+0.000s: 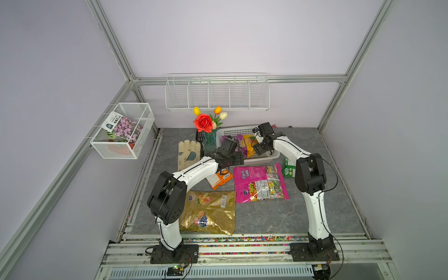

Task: Put the candies in the basket
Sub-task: Place the candy in the basket.

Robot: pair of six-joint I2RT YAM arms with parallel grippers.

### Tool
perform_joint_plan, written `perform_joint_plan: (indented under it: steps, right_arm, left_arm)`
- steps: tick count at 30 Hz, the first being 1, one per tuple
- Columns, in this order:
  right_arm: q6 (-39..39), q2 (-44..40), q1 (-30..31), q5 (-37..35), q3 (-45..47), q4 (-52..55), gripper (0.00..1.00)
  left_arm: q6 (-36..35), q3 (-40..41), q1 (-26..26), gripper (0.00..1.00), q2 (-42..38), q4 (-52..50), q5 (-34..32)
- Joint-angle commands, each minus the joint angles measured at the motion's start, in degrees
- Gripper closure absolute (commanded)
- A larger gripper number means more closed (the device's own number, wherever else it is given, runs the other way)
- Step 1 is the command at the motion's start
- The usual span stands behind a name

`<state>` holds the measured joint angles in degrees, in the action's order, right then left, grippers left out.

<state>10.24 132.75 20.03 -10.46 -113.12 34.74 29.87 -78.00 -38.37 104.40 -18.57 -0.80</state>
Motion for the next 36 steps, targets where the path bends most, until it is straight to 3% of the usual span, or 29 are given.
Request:
perform_joint_plan:
  steps: [1,7,15,19,23,26,30,34,36]
  right_arm:
    - [-4.1,3.1,-0.5,-5.7,-1.9,-6.2,0.16]
    - [-3.4,2.0,-0.5,-4.4,-1.1,-7.4,0.15]
    - [-2.1,-9.2,-1.3,-5.4,11.9,-11.9,0.14]
    - [-2.0,-12.7,-4.1,1.0,13.2,-7.6,0.16]
    - [-8.3,-16.5,-7.3,11.0,15.1,-6.6,0.18]
    - [-16.4,-17.4,-9.1,19.6,15.5,-8.1,0.27]
    - [-27.1,-15.8,-10.4,29.8,14.6,-11.6,0.49]
    - [-37.0,-14.5,-10.4,29.8,17.6,-20.1,0.64]
    - [-43.3,-13.6,-10.7,30.0,19.1,-25.5,0.77]
  left_arm:
    - [0.2,1.7,-0.1,0.22,0.4,-1.6,1.7]
    - [0.4,2.2,-0.1,0.22,-0.3,-0.8,2.5]
    - [0.8,3.7,-0.1,0.22,-1.7,0.2,3.7]
    - [1.1,4.3,-0.2,0.22,-2.3,0.2,4.4]
    - [1.5,4.9,-0.2,0.22,-2.4,0.8,5.2]
    - [1.5,4.6,-0.2,0.22,-2.1,0.8,5.6]
    - [1.6,4.6,-0.2,0.22,-2.0,0.8,5.8]
    - [1.6,4.6,-0.2,0.22,-1.9,0.8,5.8]
    - [1.6,4.6,-0.2,0.22,-1.7,0.7,5.7]
